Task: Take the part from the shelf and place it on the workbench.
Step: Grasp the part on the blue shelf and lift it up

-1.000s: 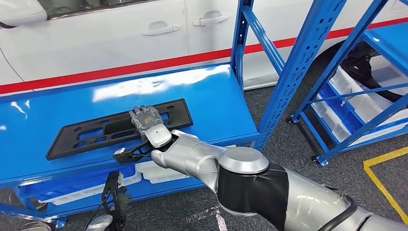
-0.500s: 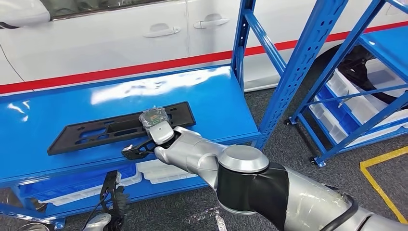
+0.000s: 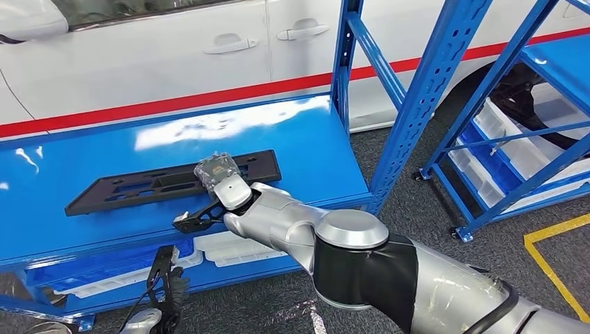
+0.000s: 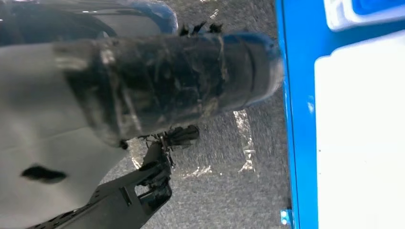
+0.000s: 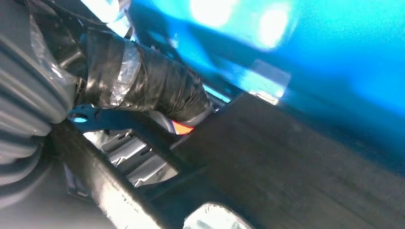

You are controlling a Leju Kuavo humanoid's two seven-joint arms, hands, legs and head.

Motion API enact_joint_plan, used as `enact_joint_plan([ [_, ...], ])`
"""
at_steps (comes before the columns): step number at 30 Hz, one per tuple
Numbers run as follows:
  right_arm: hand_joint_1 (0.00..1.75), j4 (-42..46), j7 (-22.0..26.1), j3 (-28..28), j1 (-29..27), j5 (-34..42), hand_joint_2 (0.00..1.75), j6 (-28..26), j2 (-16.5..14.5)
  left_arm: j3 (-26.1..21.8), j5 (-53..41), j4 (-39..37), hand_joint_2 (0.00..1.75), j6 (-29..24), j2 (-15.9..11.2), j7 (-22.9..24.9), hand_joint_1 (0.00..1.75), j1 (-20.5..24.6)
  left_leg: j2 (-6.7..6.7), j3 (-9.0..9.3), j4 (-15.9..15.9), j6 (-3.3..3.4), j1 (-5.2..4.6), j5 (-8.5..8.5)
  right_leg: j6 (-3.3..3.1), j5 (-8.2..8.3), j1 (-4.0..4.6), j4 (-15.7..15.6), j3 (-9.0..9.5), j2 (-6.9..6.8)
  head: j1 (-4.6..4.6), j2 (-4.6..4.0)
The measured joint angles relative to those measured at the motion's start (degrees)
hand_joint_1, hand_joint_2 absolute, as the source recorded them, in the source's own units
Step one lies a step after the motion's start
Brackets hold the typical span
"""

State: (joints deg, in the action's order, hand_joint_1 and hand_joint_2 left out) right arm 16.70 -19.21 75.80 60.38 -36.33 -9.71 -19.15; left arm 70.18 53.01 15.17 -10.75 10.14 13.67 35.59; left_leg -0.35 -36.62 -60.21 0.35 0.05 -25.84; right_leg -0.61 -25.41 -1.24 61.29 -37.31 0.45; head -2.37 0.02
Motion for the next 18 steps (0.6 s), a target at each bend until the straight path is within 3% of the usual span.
enact_joint_plan([
  [2,1.75,0.0,1.2,-0.1,0.0,0.0,1.75,-2.9,0.0,0.3,-0.3,0.0,0.0,-1.0,0.0,-1.3,0.0,0.0,0.08,-1.86,-4.3,-0.44,0.13,-2.6,-0.52,0.12,-0.07,-0.1,0.03,-0.02,0.01,0.0],
  [3,1.75,0.0,2.1,-0.3,0.0,0.1,1.75,-5.0,0.1,0.4,-0.5,0.0,0.0,-1.6,0.0,-2.1,0.0,0.0,0.09,-3.48,-8.0,-0.59,0.17,-4.4,-0.66,0.13,-0.01,-0.1,0.0,0.0,0.01,0.0],
  [5,1.75,0.1,4.1,-1.0,0.0,0.2,1.75,-9.9,0.3,0.5,-0.7,0.0,0.87,-2.9,0.0,-3.4,0.0,-0.3,0.09,-6.57,-14.5,-0.66,0.21,-6.54,-0.78,0.11,0.14,-0.1,-0.03,0.09,0.01,0.0],
  [6,1.75,0.1,5.3,-1.5,0.0,0.2,1.75,-12.6,0.4,0.6,-0.7,0.0,1.31,-3.6,-0.1,-4.1,0.0,-0.5,0.08,-7.18,-15.5,-0.58,0.21,-6.26,-0.81,0.09,0.2,-0.1,-0.03,0.17,0.01,0.0],
  [7,1.75,0.3,6.5,-2.1,0.1,0.2,1.75,-15.3,0.5,0.6,-0.8,0.0,1.75,-4.1,-0.1,-4.8,0.0,-0.6,0.08,-6.58,-14.0,-0.4,0.21,-4.77,-0.81,0.08,0.23,-0.1,0.01,0.27,0.01,0.0],
  [9,1.75,1.0,8.8,-3.4,0.2,-0.2,1.75,-20.7,0.6,0.6,-0.9,0.0,1.75,-5.2,-0.2,-6.2,0.0,-0.7,0.05,-3.28,-6.6,0.11,0.13,-0.79,-0.77,0.01,0.25,-0.2,0.1,0.43,0.0,0.0],
  [11,1.75,2.0,10.8,-4.7,0.3,-1.4,1.75,-25.4,0.8,0.6,-1.0,0.0,1.75,-5.8,-0.4,-7.2,0.0,-0.7,-0.03,-0.79,-1.3,0.46,-0.19,1.23,-0.59,0.04,0.36,-0.3,0.04,0.53,0.01,0.0],
  [15,1.75,7.1,13.7,-8.3,-0.6,-8.0,1.75,-29.5,1.9,0.6,-0.9,0.0,1.75,-6.3,-1.2,-8.6,0.0,-1.1,0.0,0.17,1.1,0.9,-0.31,0.95,0.18,0.26,0.38,-0.8,-0.32,0.6,0.0,0.0],
  [17,1.75,11.1,15.4,-11.1,-2.2,-11.1,1.75,-29.7,2.8,0.6,-0.8,0.0,1.75,-6.5,-1.8,-9.5,0.0,-1.4,0.03,0.79,2.2,1.32,0.0,1.21,0.63,-1.0,0.56,0.9,-1.05,0.33,-0.06,0.0],
  [18,1.75,13.3,16.2,-12.7,-3.2,-12.2,1.75,-29.7,3.3,0.6,-0.7,0.0,1.75,-6.6,-2.1,-10.1,0.0,-1.5,0.04,1.07,2.6,1.58,0.13,1.34,0.79,-2.36,0.63,3.2,-2.1,0.19,-0.1,0.0],
])
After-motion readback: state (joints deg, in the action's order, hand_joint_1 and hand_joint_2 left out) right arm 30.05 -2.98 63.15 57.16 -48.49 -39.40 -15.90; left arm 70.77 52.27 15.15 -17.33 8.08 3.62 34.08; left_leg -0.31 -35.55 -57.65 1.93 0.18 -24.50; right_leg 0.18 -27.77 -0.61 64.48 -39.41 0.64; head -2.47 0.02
